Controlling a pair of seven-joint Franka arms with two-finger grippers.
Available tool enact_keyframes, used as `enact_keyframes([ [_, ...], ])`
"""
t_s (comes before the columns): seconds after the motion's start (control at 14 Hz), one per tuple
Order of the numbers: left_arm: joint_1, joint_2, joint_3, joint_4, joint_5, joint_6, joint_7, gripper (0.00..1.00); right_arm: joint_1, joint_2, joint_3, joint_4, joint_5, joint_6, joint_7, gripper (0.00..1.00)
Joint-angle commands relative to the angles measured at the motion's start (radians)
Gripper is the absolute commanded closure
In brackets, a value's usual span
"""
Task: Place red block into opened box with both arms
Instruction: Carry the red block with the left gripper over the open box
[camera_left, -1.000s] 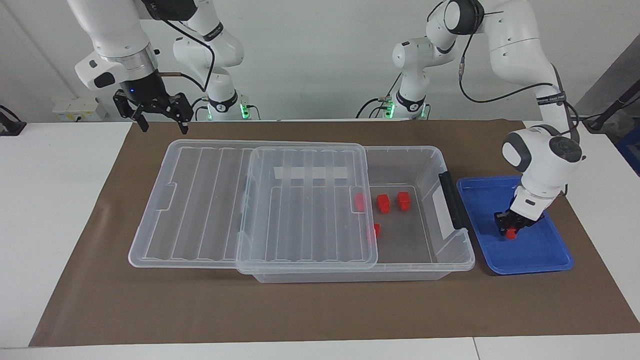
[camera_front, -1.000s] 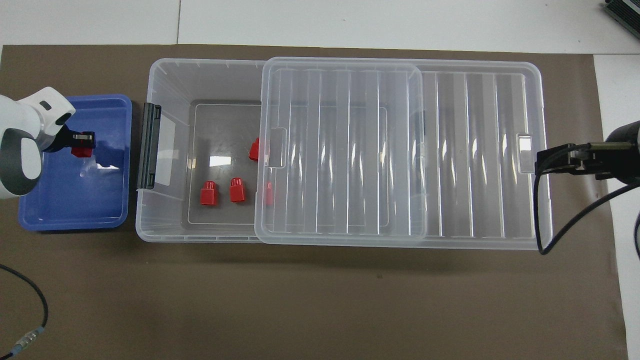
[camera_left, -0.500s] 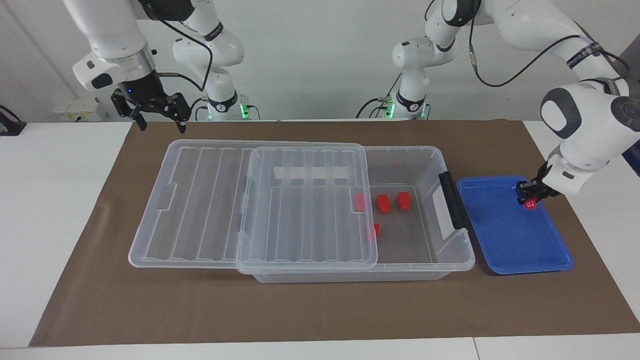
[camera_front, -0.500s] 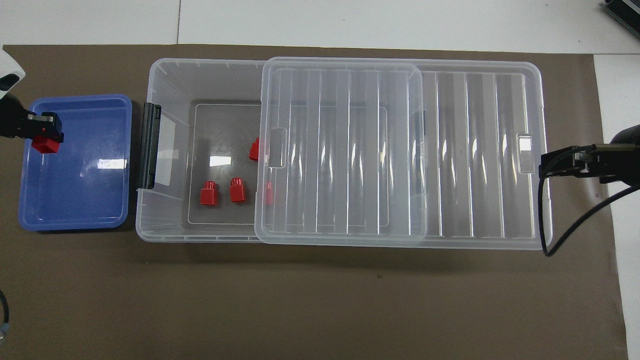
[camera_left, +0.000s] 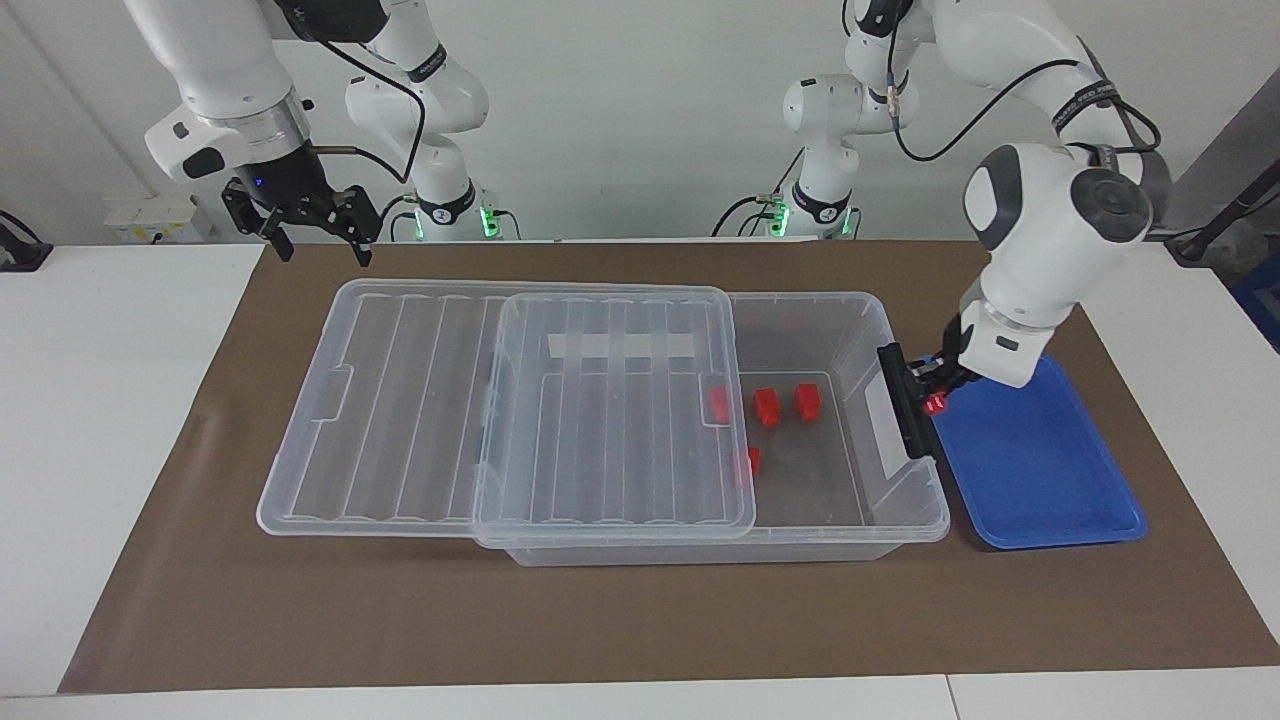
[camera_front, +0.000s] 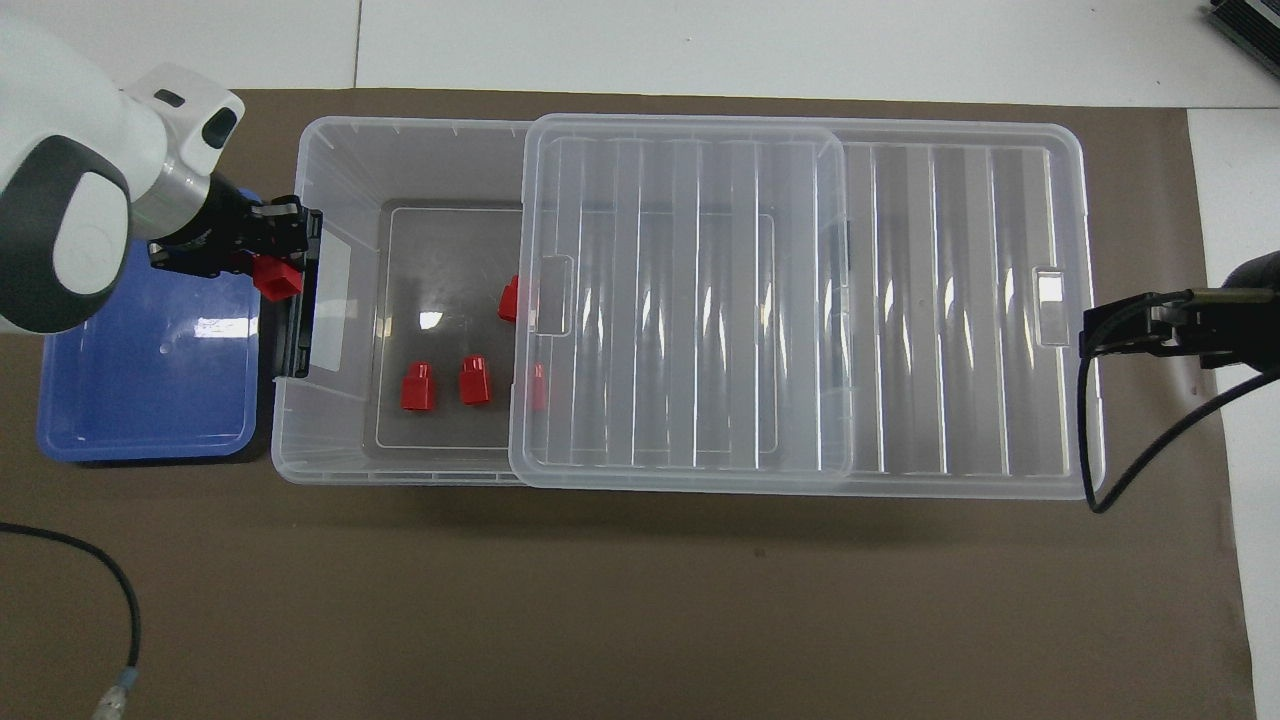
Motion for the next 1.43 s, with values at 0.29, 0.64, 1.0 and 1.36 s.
enact_keyframes([
  [0.29,-0.064,-0.027,-0.051,-0.058,0.060,0.165,-0.216,0.83,-0.017,-0.013,-0.002,-0.016,0.006,-0.013,-0.015,0.00],
  [0.64,-0.075,-0.018,-0.053,-0.157,0.125,0.334,-0.221,0.83,-0.020,-0.013,-0.005,-0.015,0.006,-0.012,-0.015,0.00],
  [1.0,-0.095,0.017,-0.051,-0.290,0.216,0.529,-0.272,0.83,-0.020,-0.015,-0.003,-0.020,0.006,-0.004,-0.006,0.00],
  [1.36,-0.120,0.079,-0.053,-0.326,0.337,0.616,-0.401,0.83,-0.018,-0.021,-0.003,-0.027,0.006,-0.004,-0.006,0.00],
])
